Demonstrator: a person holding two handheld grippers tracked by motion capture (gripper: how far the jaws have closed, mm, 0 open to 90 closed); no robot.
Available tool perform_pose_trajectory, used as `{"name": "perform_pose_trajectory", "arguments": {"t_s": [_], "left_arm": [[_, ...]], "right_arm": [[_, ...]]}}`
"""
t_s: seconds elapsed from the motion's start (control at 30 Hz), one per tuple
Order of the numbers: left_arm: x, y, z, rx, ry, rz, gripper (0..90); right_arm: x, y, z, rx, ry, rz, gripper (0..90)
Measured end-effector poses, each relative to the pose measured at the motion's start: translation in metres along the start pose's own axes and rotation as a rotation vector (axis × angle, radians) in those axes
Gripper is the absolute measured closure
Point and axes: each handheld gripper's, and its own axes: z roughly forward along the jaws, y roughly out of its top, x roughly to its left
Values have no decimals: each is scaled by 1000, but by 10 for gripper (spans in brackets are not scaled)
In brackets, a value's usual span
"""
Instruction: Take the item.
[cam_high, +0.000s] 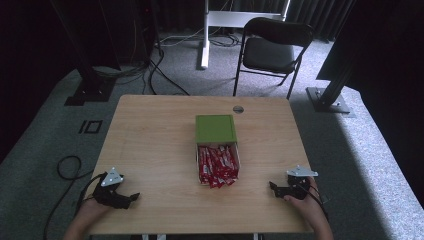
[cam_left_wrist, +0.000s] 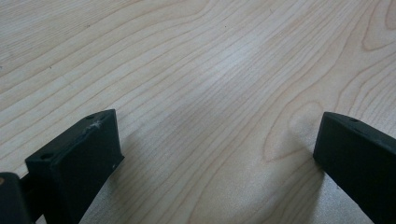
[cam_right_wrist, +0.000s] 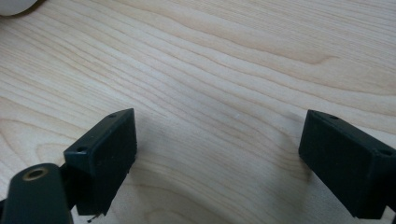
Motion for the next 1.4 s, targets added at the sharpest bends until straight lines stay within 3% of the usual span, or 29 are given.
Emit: {"name": "perform_pose_trajectory", "arguments": {"t_s": [0.17,0.5,0.9,1.4], "left_arm": [[0,0,0,0,0,0,16],[0,0,0,1,0,0,16],[0,0,0,-1,-1,-4,16],[0,0,0,-1,0,-2,16]], "right_arm": [[2,-1,-1,-3,-16,18,116],[7,9,-9,-17,22,78,117],[16,34,-26,-69,18,68,143],[38,73,-48,-165,66,36,142]]}}
